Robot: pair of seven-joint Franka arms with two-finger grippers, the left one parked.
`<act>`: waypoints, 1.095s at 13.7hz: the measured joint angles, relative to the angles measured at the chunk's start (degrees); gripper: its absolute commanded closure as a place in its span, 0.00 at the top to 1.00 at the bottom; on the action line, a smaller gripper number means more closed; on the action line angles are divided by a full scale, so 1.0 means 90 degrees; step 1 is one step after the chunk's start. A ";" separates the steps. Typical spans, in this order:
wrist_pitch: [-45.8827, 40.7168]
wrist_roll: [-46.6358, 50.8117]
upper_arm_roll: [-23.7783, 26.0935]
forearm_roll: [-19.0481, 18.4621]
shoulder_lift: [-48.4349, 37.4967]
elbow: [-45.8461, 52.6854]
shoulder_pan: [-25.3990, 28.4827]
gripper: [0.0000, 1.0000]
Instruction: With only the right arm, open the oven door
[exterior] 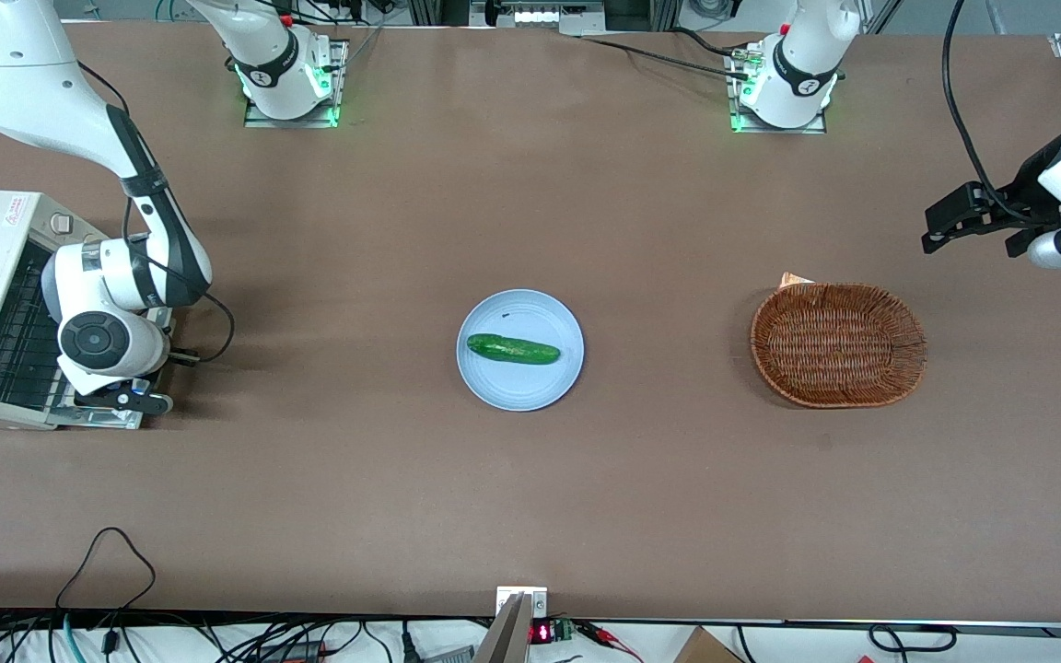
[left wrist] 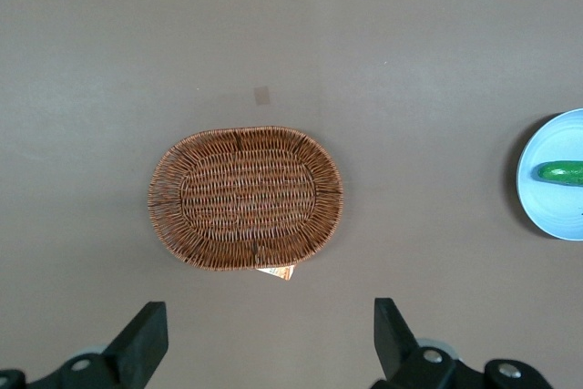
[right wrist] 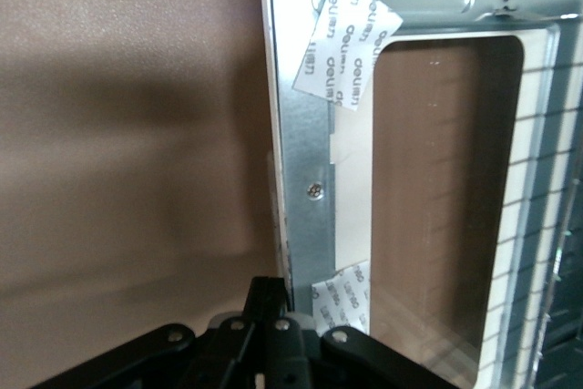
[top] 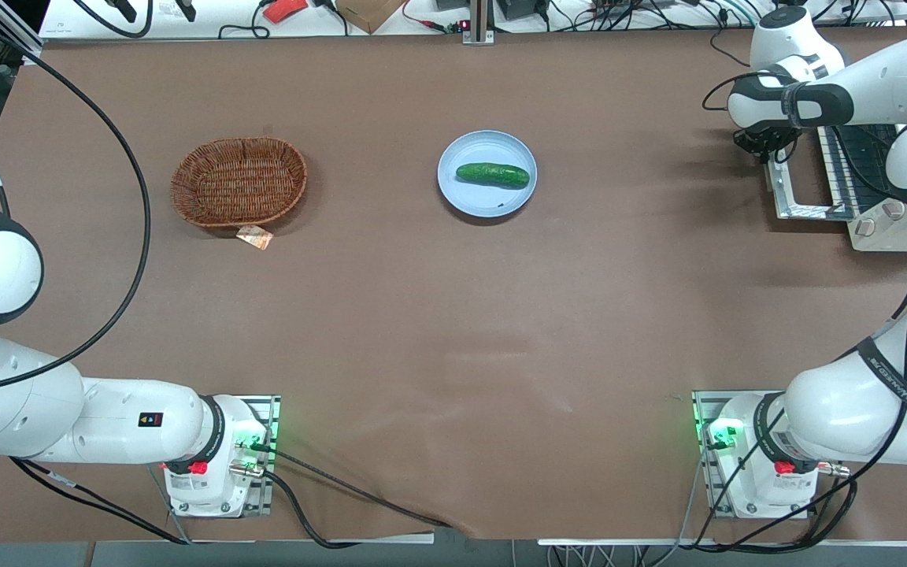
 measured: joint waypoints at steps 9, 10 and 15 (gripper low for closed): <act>0.0172 0.0000 -0.0042 0.0008 0.0136 -0.0026 0.0002 0.00; 0.0147 0.0000 -0.0039 0.0098 0.0129 -0.0036 0.0002 0.00; 0.0046 0.0000 0.0241 0.0741 -0.0171 -0.0028 0.0138 0.00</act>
